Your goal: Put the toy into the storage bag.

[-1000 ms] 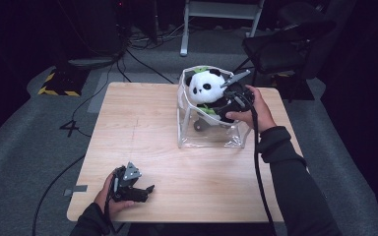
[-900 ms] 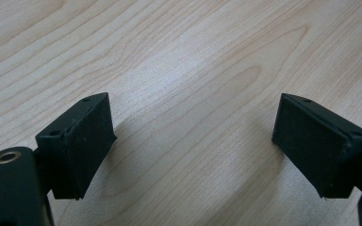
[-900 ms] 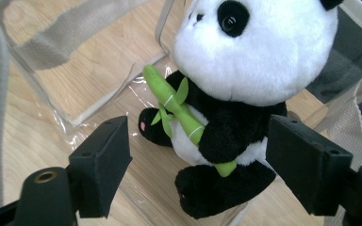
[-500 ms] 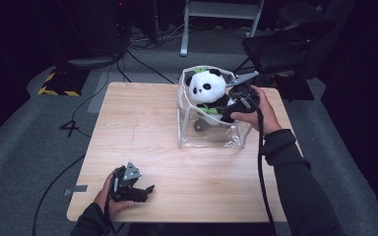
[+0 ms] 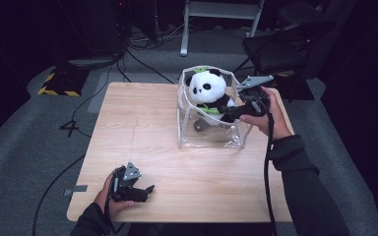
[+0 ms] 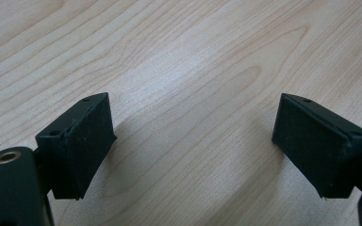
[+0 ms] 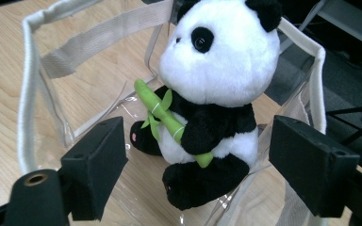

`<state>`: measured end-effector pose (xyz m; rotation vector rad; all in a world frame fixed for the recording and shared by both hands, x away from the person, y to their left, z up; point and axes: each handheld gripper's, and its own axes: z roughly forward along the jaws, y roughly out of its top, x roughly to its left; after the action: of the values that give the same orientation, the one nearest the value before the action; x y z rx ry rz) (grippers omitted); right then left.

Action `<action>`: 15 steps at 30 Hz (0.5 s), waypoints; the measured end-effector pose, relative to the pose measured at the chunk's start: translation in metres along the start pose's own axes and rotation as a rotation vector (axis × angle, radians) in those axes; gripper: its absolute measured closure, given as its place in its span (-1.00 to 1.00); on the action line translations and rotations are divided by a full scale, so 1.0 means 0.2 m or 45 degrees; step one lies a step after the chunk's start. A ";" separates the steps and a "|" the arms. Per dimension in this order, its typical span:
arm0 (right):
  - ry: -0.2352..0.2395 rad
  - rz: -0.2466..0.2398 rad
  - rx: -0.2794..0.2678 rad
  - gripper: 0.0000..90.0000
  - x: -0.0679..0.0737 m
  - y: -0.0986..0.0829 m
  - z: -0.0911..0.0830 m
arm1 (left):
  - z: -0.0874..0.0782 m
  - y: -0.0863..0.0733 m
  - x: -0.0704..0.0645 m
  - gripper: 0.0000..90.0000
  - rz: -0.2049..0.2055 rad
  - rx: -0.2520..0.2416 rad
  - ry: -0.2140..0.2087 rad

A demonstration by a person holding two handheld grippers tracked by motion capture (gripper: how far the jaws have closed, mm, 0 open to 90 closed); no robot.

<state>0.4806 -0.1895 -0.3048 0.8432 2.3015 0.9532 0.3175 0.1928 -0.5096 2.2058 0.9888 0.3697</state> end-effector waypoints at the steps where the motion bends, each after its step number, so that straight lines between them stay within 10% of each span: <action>1: -0.003 0.000 -0.004 -0.56 0.00 0.00 -0.01 | 0.00 0.00 0.00 -0.71 0.000 0.000 0.001; 15: -0.058 0.038 -0.083 -0.58 -0.03 -0.06 -0.12 | 0.00 0.00 0.00 -0.71 -0.001 0.000 0.000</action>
<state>0.4646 -0.2104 -0.2971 0.8655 2.2126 1.0064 0.3175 0.1928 -0.5096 2.2055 0.9896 0.3691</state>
